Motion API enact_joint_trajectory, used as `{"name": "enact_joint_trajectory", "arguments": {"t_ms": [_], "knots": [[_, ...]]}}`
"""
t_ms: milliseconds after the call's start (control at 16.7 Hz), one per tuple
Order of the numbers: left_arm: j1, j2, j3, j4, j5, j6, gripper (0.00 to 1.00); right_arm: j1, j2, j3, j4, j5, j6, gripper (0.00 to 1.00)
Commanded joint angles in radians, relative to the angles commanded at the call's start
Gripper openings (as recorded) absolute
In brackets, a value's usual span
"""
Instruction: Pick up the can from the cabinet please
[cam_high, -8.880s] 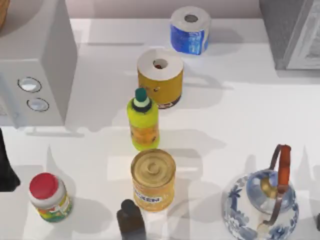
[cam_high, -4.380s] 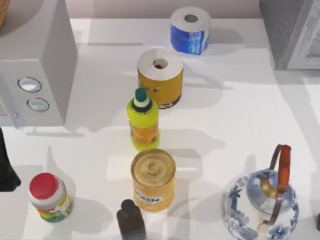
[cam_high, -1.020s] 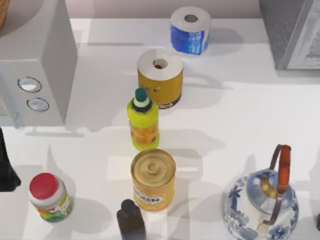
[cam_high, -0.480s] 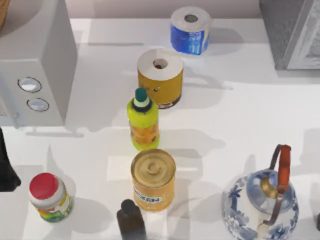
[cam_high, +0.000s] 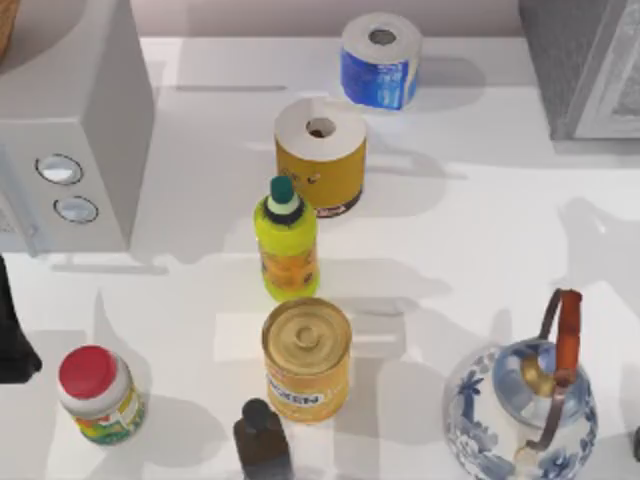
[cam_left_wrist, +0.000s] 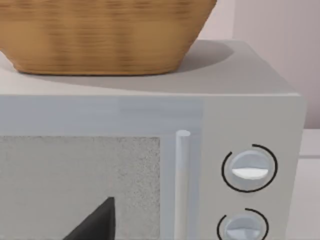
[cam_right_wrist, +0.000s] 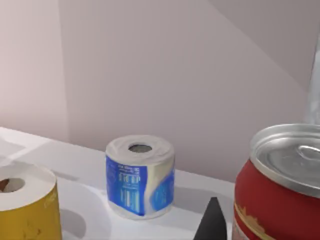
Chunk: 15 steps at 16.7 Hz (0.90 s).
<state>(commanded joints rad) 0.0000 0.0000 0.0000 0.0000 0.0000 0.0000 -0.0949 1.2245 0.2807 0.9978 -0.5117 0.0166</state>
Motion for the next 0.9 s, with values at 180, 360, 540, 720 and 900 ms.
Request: {"name": "enact_joint_trajectory", "arguments": {"t_ms": [180,360,540,720,900], "knots": [[0.000,0.000,0.000,0.000,0.000,0.000,1.00,-0.024,0.334,0.071,0.257,-0.130,0.003,0.00],[0.000,0.000,0.000,0.000,0.000,0.000,1.00,-0.046,0.632,0.134,0.484,-0.244,0.005,0.00],[0.000,0.000,0.000,0.000,0.000,0.000,1.00,-0.065,0.866,0.182,0.660,-0.334,0.009,0.00],[0.000,0.000,0.000,0.000,0.000,0.000,1.00,-0.080,1.008,0.210,0.771,-0.392,0.011,0.00],[0.000,0.000,0.000,0.000,0.000,0.000,1.00,-0.088,1.056,0.218,0.809,-0.412,0.013,0.00]]}}
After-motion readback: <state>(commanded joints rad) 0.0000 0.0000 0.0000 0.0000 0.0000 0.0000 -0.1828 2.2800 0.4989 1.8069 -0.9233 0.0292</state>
